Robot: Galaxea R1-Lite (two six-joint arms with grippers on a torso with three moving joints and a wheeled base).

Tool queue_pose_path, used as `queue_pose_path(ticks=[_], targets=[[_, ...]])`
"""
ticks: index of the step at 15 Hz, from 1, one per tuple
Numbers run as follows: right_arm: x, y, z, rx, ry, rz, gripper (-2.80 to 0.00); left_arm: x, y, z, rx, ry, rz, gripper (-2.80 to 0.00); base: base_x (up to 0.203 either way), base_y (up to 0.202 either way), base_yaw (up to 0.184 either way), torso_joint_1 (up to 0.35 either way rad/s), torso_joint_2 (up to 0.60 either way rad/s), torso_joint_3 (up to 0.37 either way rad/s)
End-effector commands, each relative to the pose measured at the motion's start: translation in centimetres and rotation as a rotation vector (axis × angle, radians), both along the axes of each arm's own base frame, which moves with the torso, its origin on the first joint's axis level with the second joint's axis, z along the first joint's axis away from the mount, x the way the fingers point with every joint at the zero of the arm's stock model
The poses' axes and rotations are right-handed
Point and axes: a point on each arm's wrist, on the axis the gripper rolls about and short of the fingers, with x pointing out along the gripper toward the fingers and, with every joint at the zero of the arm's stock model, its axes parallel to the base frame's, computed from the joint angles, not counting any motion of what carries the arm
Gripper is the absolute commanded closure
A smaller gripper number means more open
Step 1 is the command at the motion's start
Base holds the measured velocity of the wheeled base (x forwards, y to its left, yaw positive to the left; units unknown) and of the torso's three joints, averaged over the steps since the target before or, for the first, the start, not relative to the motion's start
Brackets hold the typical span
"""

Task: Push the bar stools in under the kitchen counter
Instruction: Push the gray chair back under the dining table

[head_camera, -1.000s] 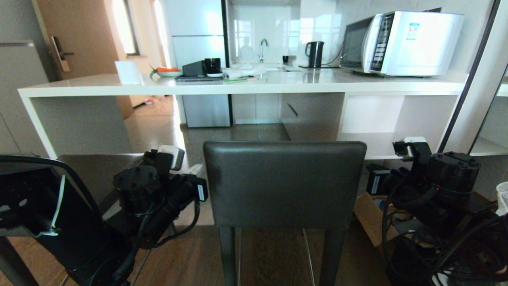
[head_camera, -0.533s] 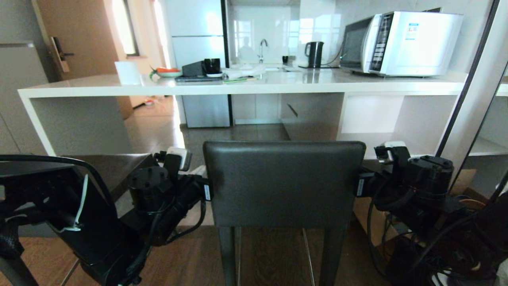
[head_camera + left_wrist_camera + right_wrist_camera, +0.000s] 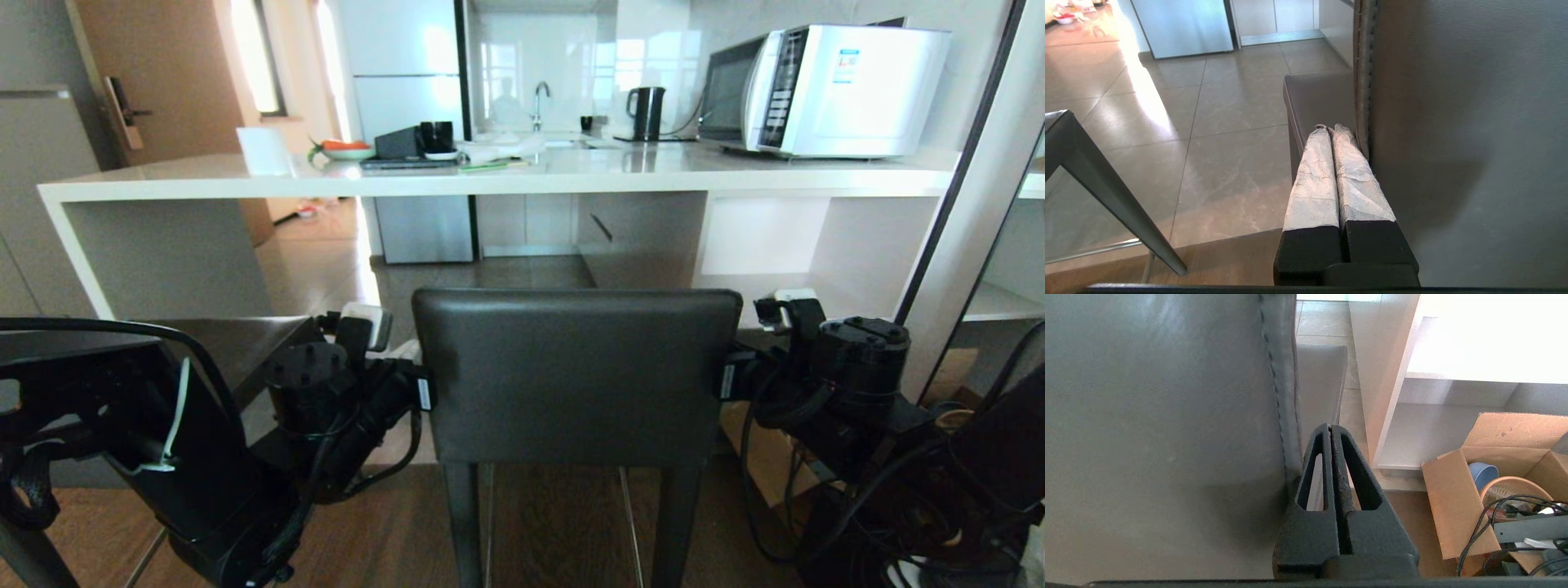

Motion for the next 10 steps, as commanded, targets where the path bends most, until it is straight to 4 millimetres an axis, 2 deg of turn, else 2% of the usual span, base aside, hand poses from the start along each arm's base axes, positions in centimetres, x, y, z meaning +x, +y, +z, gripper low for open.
queue_pose_path(ticks=[1, 6, 8, 10], targets=[[0.4, 0.2, -0.1, 0.003, -0.008, 0.003, 0.00, 0.0, 0.0, 0.0, -0.002, -0.005, -0.002, 0.00, 0.000, 0.000, 0.000, 0.000, 0.00, 0.000], [2.5, 1.7, -0.6, -0.006, -0.030, 0.025, 0.00, -0.6, -0.3, -0.8, 0.001, -0.006, -0.018, 0.00, 0.000, 0.000, 0.000, 0.000, 0.00, 0.000], [3.2, 2.0, -1.1, -0.016, -0.027, 0.027, 0.00, -0.4, -0.2, -1.8, 0.033, 0.015, -0.015, 0.00, 0.000, 0.000, 0.000, 0.000, 0.00, 0.000], [3.5, 2.1, -1.6, -0.016, -0.020, 0.024, 0.00, 0.0, -0.2, -2.0, 0.042, 0.011, -0.010, 0.00, 0.000, 0.000, 0.000, 0.000, 0.00, 0.000]])
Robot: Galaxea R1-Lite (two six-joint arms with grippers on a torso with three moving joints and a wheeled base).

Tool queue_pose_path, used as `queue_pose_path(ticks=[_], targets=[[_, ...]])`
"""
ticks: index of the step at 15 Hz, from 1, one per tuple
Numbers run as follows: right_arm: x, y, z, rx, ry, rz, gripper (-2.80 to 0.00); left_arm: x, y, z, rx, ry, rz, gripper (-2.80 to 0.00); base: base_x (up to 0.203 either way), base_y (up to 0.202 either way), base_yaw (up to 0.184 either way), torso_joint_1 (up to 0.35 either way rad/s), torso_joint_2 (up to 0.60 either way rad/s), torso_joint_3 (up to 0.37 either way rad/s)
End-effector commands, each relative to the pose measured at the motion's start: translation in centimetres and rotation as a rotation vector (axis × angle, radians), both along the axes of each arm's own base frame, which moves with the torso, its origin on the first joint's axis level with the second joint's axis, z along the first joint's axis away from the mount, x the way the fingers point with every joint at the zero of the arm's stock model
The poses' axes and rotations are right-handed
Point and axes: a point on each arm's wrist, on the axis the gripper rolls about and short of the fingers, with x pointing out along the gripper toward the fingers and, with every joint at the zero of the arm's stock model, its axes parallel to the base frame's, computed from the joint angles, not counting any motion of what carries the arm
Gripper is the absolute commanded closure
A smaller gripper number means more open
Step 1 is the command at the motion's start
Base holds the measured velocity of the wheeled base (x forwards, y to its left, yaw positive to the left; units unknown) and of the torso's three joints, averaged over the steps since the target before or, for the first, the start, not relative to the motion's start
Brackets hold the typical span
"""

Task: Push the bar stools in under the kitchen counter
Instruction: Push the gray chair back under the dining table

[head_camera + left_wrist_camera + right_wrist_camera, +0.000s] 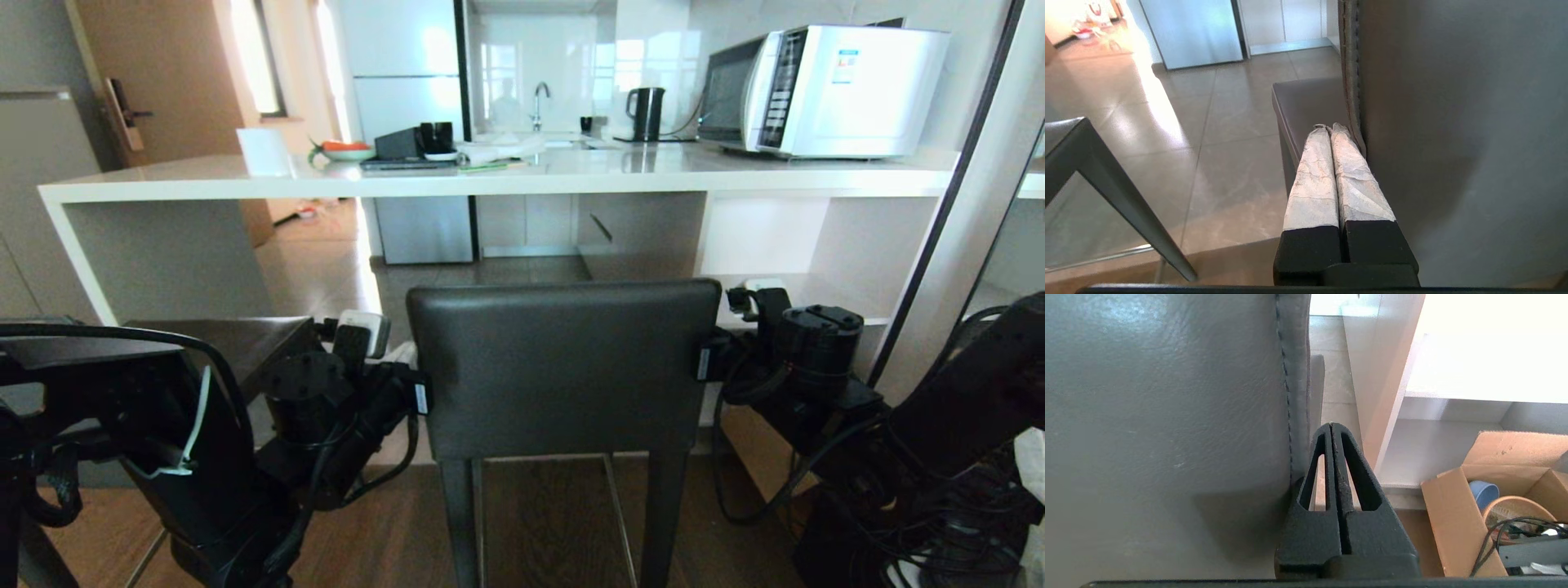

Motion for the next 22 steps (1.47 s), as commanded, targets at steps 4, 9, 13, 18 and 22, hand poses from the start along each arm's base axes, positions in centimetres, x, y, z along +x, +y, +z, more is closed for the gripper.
queue_pose_path(ticks=[4, 9, 13, 18, 22], targets=[[0.7, -1.0, -0.9, -0.003, 0.021, -0.027, 0.00, 1.9, -0.5, -0.3, 0.032, -0.040, 0.006, 0.00, 0.000, 0.000, 0.000, 0.000, 0.00, 0.000], [0.8, -1.2, -0.9, -0.003, 0.015, -0.032, 0.00, 5.7, -1.1, 0.6, 0.068, -0.095, 0.032, 0.00, 0.000, 0.000, 0.000, 0.000, 0.00, 0.000], [1.9, -0.9, -0.5, 0.004, -0.015, -0.030, 0.00, 6.2, -1.1, -0.3, 0.077, -0.078, 0.041, 0.00, 0.000, 0.000, 0.000, 0.000, 0.00, 0.000], [4.5, 2.8, -0.1, 0.002, -0.065, 0.036, 0.00, 6.3, 1.6, -0.4, 0.076, -0.084, 0.099, 0.00, 0.000, 0.000, 0.000, 0.000, 0.00, 0.000], [4.8, 4.0, -0.8, -0.011, -0.045, 0.056, 0.00, 6.7, 2.2, -0.4, 0.076, -0.087, 0.118, 0.00, 0.000, 0.000, 0.000, 0.000, 0.00, 0.000]])
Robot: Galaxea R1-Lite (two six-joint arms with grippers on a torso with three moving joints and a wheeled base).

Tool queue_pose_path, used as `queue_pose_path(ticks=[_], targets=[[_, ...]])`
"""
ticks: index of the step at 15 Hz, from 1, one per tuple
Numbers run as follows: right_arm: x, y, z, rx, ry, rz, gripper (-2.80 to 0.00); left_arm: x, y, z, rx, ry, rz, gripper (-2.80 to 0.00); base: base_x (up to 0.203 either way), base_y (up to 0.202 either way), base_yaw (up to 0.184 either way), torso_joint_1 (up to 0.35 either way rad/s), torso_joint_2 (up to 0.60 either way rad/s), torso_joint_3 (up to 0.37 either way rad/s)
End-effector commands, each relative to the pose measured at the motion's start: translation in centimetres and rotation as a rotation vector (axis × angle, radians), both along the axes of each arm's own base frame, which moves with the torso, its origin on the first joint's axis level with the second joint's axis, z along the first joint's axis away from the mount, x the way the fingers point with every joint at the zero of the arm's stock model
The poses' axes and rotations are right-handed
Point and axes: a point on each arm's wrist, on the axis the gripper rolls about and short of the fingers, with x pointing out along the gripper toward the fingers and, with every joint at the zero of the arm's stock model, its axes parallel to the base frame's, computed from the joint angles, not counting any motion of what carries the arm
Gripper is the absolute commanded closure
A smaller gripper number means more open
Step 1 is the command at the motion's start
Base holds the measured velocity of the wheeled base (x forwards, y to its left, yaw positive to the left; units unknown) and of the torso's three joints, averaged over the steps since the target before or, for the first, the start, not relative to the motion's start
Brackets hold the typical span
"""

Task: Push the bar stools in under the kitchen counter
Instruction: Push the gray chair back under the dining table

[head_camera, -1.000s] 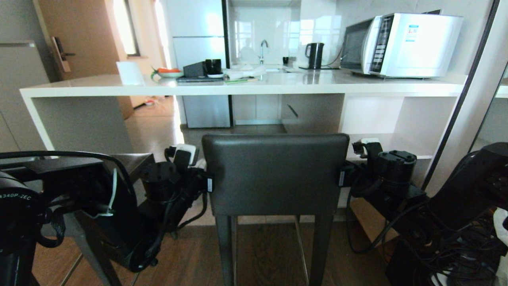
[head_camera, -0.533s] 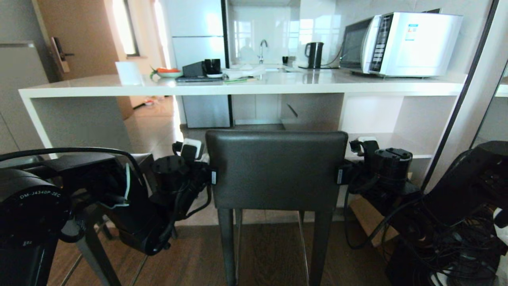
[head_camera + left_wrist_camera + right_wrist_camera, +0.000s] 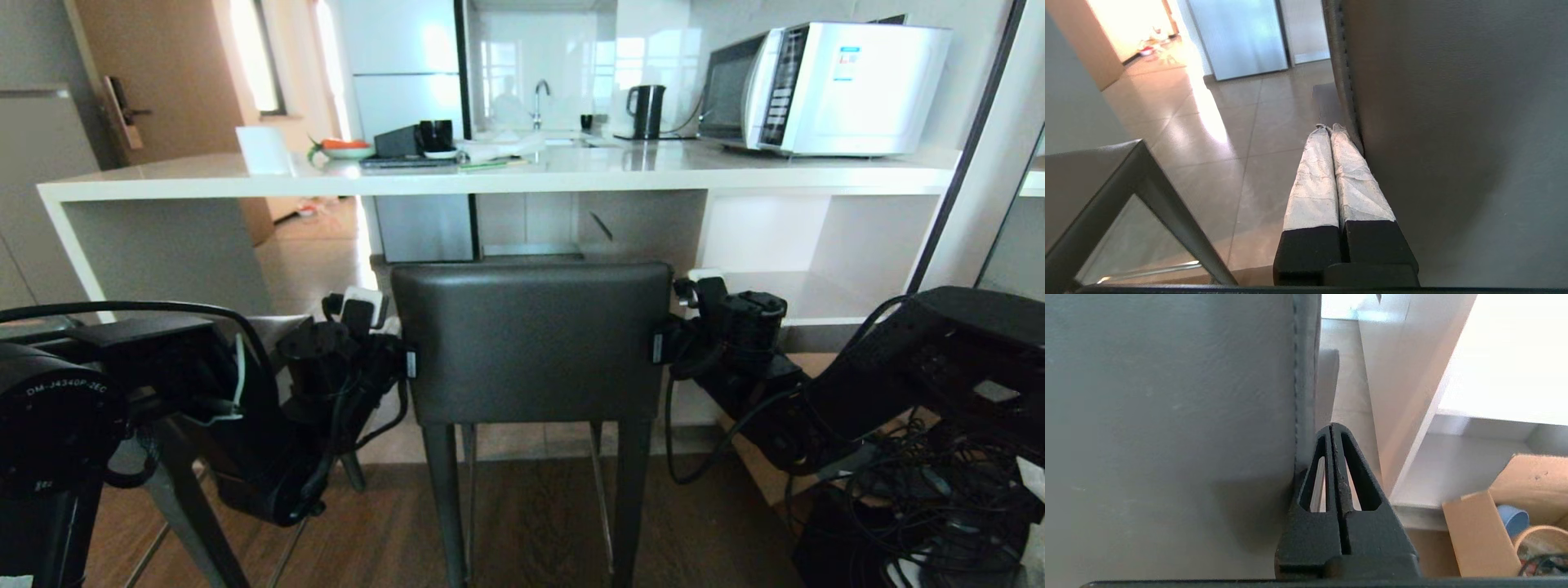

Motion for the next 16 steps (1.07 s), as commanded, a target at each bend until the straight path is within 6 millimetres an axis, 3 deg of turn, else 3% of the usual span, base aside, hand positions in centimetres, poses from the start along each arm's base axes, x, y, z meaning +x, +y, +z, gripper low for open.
queue_pose_path(ticks=[1, 10, 13, 16], targets=[[0.0, 0.2, -0.4, 0.000, 0.001, 0.006, 0.00, 0.3, 0.2, -0.1, -0.001, -0.007, 0.007, 0.00, 0.000, 0.000, 0.000, 0.000, 0.00, 0.000], [0.7, -2.2, -1.3, -0.016, 0.024, -0.071, 0.00, 4.9, -2.0, -0.5, 0.009, -0.033, -0.003, 0.00, 0.000, 0.000, 0.000, 0.000, 0.00, 0.000], [1.1, -2.3, -2.1, -0.022, 0.036, -0.074, 0.00, 4.4, -1.7, -1.6, 0.013, -0.007, -0.001, 0.00, 0.000, 0.000, 0.000, 0.000, 0.00, 0.000], [2.3, -1.8, -2.4, -0.040, 0.011, -0.070, 0.00, 3.7, -1.3, -1.4, 0.001, -0.038, 0.001, 0.00, 0.000, 0.000, 0.000, 0.000, 0.00, 0.000]])
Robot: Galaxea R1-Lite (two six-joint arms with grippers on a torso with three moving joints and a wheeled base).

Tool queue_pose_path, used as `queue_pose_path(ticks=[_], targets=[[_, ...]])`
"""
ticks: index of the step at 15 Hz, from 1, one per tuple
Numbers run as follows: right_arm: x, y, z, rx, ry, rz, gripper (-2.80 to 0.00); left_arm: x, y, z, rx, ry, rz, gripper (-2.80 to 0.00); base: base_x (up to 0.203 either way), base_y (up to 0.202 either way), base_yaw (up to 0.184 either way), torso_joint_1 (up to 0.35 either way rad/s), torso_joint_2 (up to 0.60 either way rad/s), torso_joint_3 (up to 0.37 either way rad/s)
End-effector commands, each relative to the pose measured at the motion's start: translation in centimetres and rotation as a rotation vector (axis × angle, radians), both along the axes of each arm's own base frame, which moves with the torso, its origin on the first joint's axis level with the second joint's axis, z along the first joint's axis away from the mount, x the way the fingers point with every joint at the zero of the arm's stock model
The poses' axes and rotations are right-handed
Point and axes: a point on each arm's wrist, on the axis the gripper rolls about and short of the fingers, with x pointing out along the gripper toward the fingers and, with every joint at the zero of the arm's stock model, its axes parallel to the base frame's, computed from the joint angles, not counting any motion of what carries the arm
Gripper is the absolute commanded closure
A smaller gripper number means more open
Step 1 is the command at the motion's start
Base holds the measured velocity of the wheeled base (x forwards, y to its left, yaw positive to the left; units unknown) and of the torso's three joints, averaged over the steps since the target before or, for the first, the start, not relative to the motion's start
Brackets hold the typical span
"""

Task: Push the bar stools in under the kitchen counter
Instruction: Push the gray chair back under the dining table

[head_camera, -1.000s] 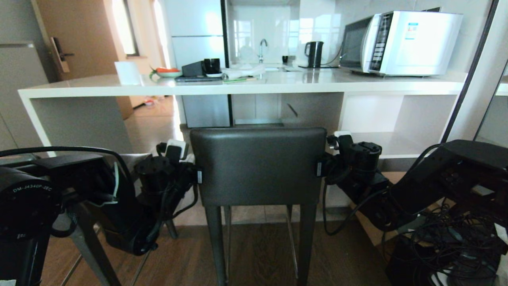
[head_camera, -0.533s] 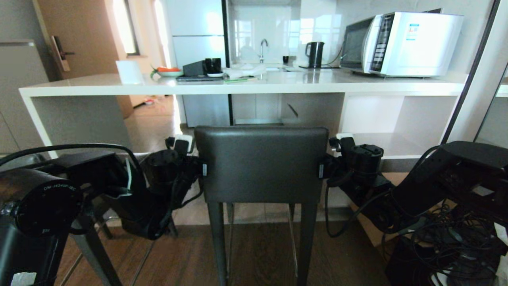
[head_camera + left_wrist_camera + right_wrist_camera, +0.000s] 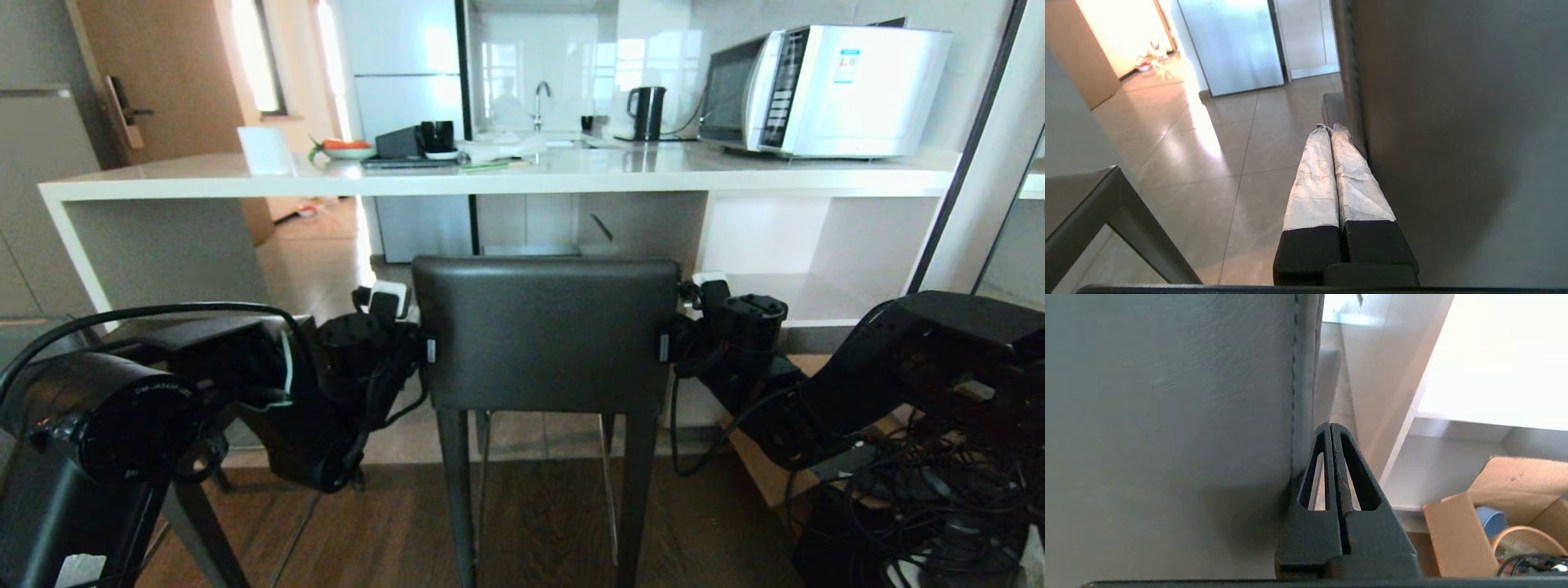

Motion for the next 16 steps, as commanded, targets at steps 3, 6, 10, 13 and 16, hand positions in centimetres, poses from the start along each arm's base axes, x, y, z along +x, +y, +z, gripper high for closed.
queue_pose_path(ticks=[3, 6, 10, 13, 16], targets=[[0.48, 0.96, -0.85, -0.003, -0.001, 0.013, 0.00, -0.17, 0.36, -0.13, 0.005, 0.003, 0.014, 0.00, 0.000, 0.000, 0.000, 0.000, 0.00, 0.000], [0.46, 0.80, -0.61, -0.001, -0.007, 0.008, 0.00, -0.17, 0.36, 0.07, 0.005, -0.005, 0.014, 0.00, 0.000, 0.000, 0.000, 0.000, 0.00, 0.000], [0.40, 0.85, -0.36, -0.001, -0.011, 0.010, 0.00, -0.22, 0.31, 0.08, 0.010, -0.003, 0.014, 0.00, 0.000, 0.000, 0.000, 0.000, 0.00, 0.000], [0.40, 0.85, -0.36, -0.001, -0.011, 0.008, 0.00, -0.26, 0.33, 0.19, 0.011, -0.006, 0.016, 0.00, 0.098, 0.000, 0.001, 0.000, 0.00, 0.003], [0.37, 0.90, -0.31, -0.017, -0.014, 0.012, 0.00, -0.44, 0.40, 0.09, 0.012, 0.001, 0.017, 0.00, 0.191, 0.000, 0.002, 0.004, 0.00, 0.002]])
